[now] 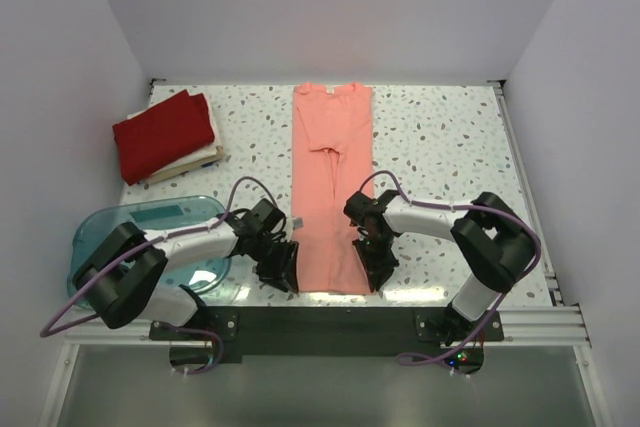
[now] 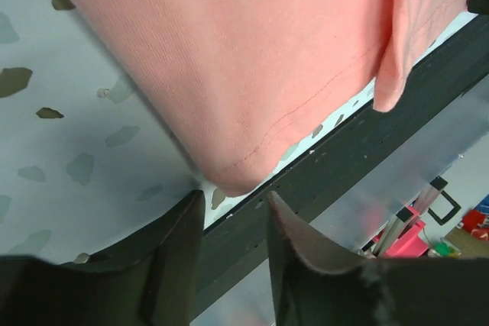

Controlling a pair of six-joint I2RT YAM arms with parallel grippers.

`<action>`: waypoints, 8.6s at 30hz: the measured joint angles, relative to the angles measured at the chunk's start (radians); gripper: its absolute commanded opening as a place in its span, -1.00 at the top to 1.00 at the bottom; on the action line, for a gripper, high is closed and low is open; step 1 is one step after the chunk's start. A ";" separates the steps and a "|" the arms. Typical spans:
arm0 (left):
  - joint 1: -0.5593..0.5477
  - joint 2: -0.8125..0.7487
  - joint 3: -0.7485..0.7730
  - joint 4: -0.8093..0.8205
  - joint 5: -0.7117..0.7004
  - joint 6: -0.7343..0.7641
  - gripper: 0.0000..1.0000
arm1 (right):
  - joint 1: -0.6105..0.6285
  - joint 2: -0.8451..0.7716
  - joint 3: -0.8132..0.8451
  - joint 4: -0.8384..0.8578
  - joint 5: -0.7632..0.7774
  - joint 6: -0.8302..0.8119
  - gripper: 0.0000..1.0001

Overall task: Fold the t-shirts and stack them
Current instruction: Fold the tshirt

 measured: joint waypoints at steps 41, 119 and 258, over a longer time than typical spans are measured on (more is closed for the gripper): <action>-0.036 0.019 -0.010 0.009 -0.051 -0.043 1.00 | -0.009 -0.107 -0.003 -0.071 0.030 0.057 0.14; 0.108 0.076 0.416 -0.165 -0.284 0.079 1.00 | -0.197 0.038 0.385 -0.211 0.157 0.031 1.00; 0.282 0.330 0.330 0.213 -0.204 0.040 1.00 | -0.475 0.297 0.444 0.027 0.031 -0.044 1.00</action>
